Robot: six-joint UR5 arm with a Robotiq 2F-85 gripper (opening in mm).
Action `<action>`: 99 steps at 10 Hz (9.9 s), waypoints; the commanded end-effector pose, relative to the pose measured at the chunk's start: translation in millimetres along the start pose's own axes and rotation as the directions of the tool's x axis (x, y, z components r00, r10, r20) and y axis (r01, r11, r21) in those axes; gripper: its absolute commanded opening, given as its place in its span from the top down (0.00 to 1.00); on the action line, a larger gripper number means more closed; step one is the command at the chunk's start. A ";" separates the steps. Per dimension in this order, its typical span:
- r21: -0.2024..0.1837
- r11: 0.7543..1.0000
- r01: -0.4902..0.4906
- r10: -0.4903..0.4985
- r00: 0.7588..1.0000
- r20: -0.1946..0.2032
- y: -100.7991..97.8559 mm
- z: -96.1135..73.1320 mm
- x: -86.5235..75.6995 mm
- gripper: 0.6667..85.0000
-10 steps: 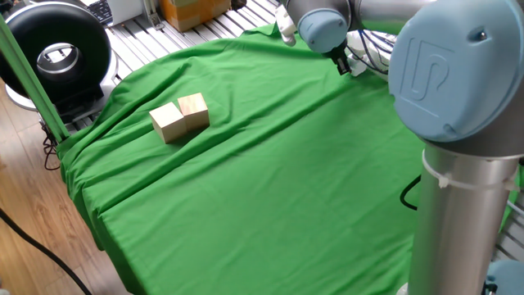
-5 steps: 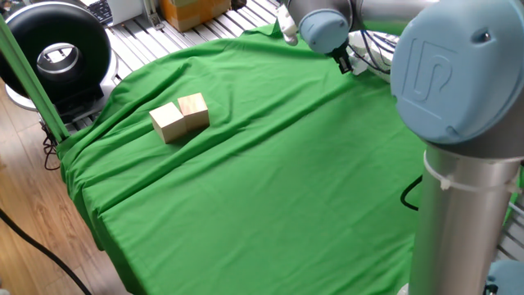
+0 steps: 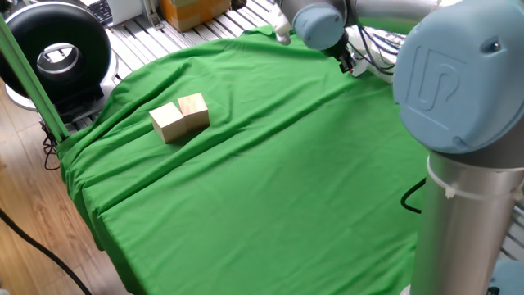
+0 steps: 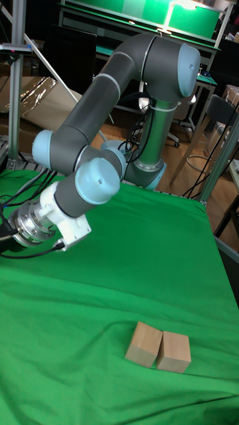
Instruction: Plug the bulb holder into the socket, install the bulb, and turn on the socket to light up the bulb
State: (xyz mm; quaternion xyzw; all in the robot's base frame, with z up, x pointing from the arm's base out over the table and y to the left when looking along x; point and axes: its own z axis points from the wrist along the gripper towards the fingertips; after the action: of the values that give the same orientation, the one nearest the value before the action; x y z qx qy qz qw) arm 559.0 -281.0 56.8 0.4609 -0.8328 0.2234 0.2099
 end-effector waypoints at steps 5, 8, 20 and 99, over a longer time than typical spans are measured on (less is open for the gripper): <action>-0.107 0.994 -0.034 0.046 0.993 0.112 27.2 -24.9 4.7 0.98; -0.149 0.982 -0.112 0.136 0.977 0.162 42.1 -40.1 15.8 0.97; -0.291 0.929 -0.228 0.323 0.883 0.340 44.3 -64.8 9.6 1.00; -0.216 0.725 -0.654 0.687 0.664 0.296 -22.9 -3.3 108.5 0.19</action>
State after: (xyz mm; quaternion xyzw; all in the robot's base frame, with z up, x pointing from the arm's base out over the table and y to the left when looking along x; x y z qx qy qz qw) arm 521.5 -352.1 120.0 0.1586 -0.9768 0.1436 -0.0094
